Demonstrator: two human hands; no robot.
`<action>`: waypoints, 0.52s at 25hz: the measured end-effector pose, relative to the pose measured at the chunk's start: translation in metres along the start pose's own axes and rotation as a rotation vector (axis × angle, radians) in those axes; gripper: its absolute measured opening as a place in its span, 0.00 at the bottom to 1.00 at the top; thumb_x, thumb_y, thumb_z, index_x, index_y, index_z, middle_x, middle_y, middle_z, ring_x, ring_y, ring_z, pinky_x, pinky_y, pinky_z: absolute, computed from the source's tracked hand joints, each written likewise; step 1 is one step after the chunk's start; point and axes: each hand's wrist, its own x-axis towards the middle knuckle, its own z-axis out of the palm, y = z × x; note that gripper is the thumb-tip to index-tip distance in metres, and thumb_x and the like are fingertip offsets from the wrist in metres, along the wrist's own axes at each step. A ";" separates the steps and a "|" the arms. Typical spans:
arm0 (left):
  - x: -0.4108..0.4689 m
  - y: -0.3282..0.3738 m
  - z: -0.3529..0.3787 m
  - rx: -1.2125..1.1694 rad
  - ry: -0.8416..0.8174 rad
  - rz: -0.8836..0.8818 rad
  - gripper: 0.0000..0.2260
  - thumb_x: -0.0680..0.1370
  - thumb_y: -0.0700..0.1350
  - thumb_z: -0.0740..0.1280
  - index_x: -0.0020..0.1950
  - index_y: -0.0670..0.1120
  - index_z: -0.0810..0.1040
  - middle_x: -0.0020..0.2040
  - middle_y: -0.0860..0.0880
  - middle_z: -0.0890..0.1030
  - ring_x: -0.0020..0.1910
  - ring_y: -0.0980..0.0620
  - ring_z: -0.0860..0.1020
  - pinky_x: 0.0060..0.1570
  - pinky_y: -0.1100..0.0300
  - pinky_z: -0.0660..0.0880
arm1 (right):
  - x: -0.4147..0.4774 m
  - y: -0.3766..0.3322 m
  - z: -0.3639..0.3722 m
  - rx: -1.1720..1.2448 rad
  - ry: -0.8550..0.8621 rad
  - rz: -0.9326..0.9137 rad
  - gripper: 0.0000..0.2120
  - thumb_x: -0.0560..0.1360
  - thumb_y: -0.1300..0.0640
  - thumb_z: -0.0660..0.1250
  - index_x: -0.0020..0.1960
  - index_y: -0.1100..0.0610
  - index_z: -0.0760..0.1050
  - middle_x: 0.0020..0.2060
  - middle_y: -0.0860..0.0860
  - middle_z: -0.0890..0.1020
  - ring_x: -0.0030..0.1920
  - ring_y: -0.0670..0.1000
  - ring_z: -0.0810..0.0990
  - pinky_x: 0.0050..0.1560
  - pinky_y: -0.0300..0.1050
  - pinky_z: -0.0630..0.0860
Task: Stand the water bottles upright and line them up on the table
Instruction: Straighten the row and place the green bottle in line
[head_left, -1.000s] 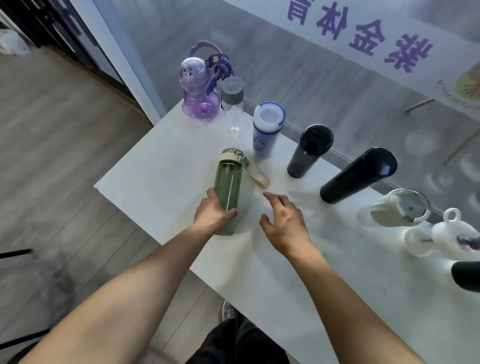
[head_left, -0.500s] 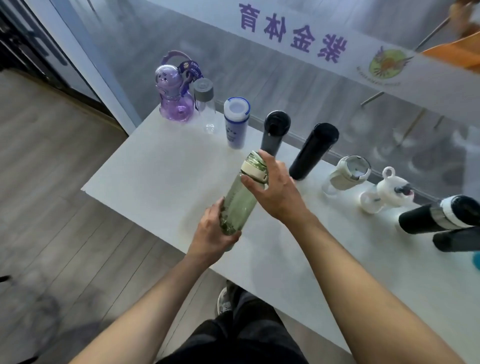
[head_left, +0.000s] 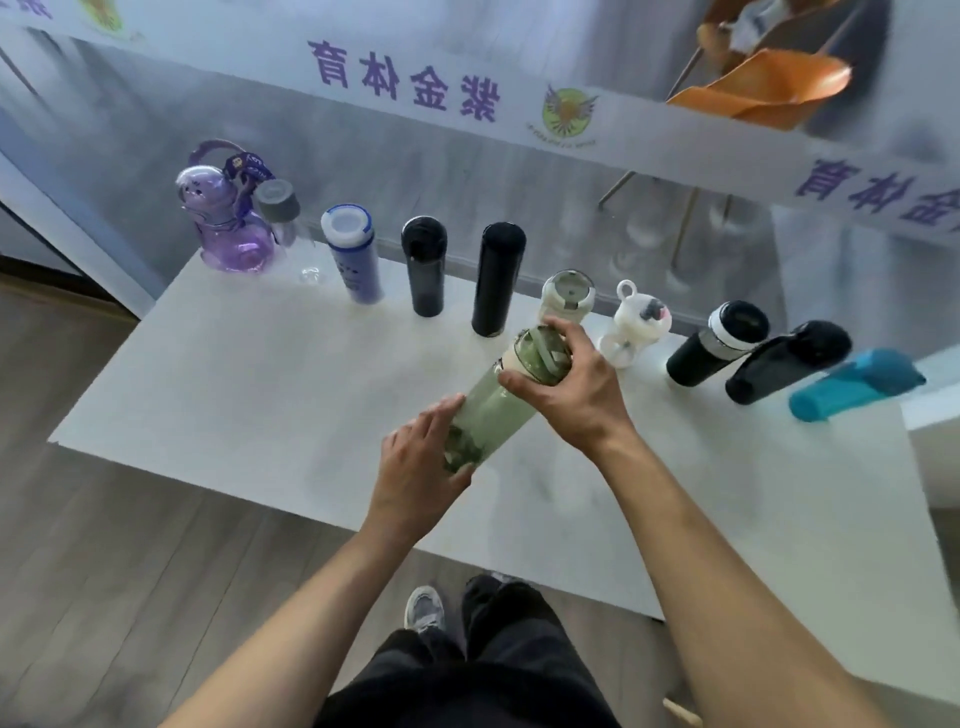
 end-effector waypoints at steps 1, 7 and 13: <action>0.003 0.009 0.003 0.044 -0.008 0.040 0.37 0.70 0.54 0.74 0.76 0.55 0.63 0.72 0.53 0.71 0.63 0.46 0.75 0.61 0.49 0.68 | -0.007 0.009 -0.009 -0.019 0.024 0.008 0.38 0.63 0.42 0.81 0.69 0.47 0.71 0.57 0.46 0.80 0.56 0.45 0.80 0.59 0.38 0.77; 0.021 0.084 0.036 0.199 -0.031 0.220 0.28 0.72 0.49 0.72 0.71 0.54 0.70 0.73 0.49 0.70 0.68 0.44 0.69 0.63 0.47 0.66 | -0.041 0.069 -0.084 -0.196 0.184 0.022 0.35 0.63 0.48 0.81 0.66 0.44 0.71 0.54 0.46 0.75 0.55 0.50 0.76 0.58 0.44 0.76; 0.030 0.177 0.093 0.215 -0.071 0.256 0.23 0.74 0.49 0.71 0.68 0.54 0.73 0.71 0.49 0.73 0.68 0.43 0.69 0.64 0.47 0.66 | -0.059 0.142 -0.187 -0.258 0.285 0.095 0.36 0.63 0.47 0.81 0.67 0.43 0.69 0.55 0.46 0.74 0.57 0.51 0.75 0.60 0.50 0.77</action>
